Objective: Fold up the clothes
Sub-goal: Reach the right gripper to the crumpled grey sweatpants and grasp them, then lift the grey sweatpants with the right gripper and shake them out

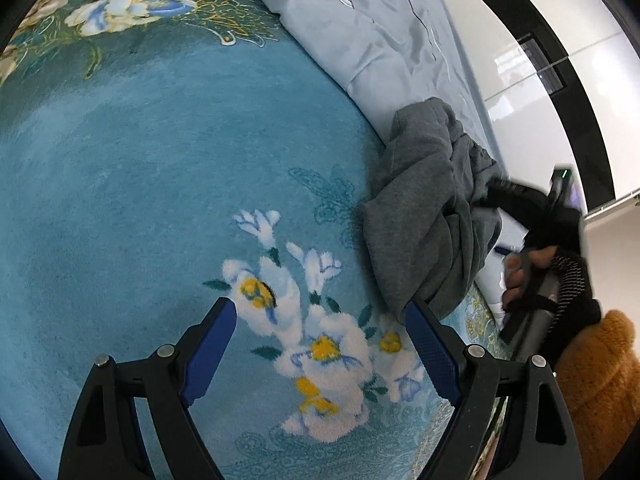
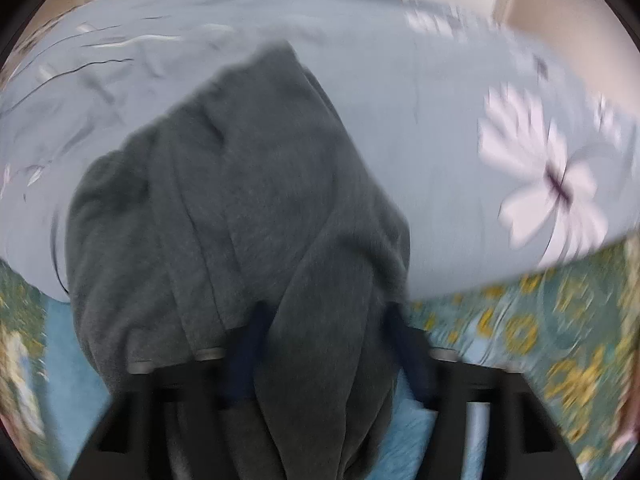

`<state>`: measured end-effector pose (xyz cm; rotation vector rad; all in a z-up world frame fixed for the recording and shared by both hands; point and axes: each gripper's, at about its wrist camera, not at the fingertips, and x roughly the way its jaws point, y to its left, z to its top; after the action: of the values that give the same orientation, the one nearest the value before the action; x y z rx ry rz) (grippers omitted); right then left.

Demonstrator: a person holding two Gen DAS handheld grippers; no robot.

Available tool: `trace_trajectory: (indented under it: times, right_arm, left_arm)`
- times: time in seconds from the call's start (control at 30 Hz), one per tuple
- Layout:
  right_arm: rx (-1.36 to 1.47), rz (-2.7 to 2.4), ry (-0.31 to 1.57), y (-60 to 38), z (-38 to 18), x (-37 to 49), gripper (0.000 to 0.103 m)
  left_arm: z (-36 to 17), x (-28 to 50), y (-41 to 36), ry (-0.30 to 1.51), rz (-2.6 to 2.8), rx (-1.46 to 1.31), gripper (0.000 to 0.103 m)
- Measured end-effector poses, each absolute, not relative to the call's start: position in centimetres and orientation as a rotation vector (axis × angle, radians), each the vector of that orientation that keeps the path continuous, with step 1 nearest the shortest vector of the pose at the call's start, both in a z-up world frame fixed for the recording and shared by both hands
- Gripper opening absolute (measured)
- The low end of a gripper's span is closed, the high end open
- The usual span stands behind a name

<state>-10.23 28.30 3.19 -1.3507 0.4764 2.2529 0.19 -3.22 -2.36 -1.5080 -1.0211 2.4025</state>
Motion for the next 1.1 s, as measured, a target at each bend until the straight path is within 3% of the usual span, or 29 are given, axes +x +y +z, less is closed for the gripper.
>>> trace_trajectory:
  times: [0.03, 0.07, 0.1, 0.27, 0.67, 1.1]
  right_arm:
    - [-1.350, 2.253, 0.519, 28.6, 3.4, -9.8, 0.021]
    - [-1.350, 2.252, 0.563, 28.9, 3.5, -9.4, 0.010]
    - [-1.340, 2.281, 0.603, 29.1, 4.2, -8.7, 0.007]
    - [-1.279, 2.528, 0.667, 28.9, 9.2, -3.3, 0.006]
    - [-1.349, 2.788, 0.806, 27.9, 13.2, 12.7, 0.006]
    - [-1.475, 2.421, 0.984, 37.4, 5.7, 33.5, 0.006]
  left_arm:
    - [-2.4, 0.2, -3.5, -1.033, 2.400, -1.505, 0.087]
    - [-2.4, 0.3, -3.8, -1.046, 2.396, -1.500, 0.087]
    - [-2.4, 0.5, -4.0, -1.058, 2.392, -1.495, 0.087]
    - [-2.1, 1.3, -4.6, -1.070, 2.387, -1.496, 0.087]
    - [0.8, 5.1, -3.5, -0.897, 2.440, -1.533, 0.087]
    - [5.2, 9.2, -0.9, -0.647, 2.558, -1.488, 0.087]
